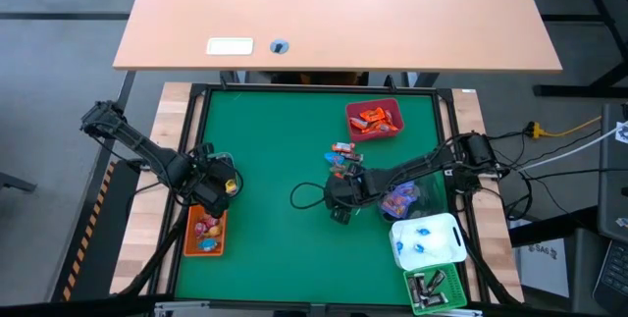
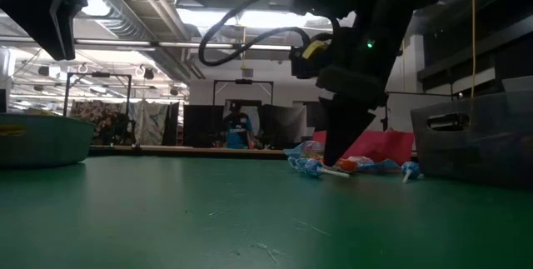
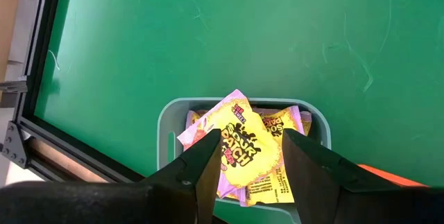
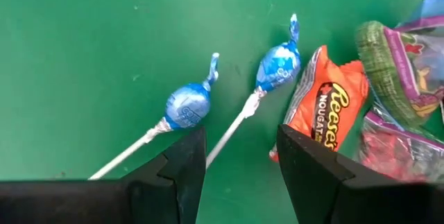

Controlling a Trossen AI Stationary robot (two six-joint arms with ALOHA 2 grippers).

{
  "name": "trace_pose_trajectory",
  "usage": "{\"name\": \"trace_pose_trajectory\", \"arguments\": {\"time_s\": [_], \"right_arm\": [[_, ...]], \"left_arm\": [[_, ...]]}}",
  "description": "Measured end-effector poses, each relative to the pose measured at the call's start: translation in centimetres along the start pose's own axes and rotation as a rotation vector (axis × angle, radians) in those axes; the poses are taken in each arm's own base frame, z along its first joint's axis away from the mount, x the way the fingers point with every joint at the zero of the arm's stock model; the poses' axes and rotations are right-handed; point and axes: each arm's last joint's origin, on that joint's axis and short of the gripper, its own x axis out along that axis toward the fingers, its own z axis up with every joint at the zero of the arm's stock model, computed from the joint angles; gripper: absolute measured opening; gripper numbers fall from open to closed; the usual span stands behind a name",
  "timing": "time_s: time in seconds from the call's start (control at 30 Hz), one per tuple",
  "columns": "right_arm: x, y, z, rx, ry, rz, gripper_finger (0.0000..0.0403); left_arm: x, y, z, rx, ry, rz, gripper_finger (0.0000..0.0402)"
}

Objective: Sort candy
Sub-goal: Put the blue candy into the white bin

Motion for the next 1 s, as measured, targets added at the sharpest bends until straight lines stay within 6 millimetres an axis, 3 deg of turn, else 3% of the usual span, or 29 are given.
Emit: {"name": "trace_pose_trajectory", "arguments": {"time_s": [0.43, 0.6, 0.83, 1.0], "right_arm": [[0.8, -0.3, -1.0, 0.042, 0.019, -0.011, 0.0167], [1.0, -0.3, -1.1, 0.043, 0.024, -0.001, 0.0118], [0.9, -0.1, -1.0, 0.043, 0.031, 0.045, 0.0013], [0.5, 0.1, -0.6, 0.040, 0.047, 0.070, 0.0019]], "left_arm": [[0.0, 0.0, 0.0, 0.000, -0.001, 0.000, 0.0141], [0.0, 0.0, 0.0, 0.000, -0.001, 0.001, 0.0141], [0.0, -0.2, 0.2, -0.012, -0.018, -0.017, 0.0141], [0.0, -0.5, 0.6, -0.036, -0.075, -0.026, 0.0141]]}}
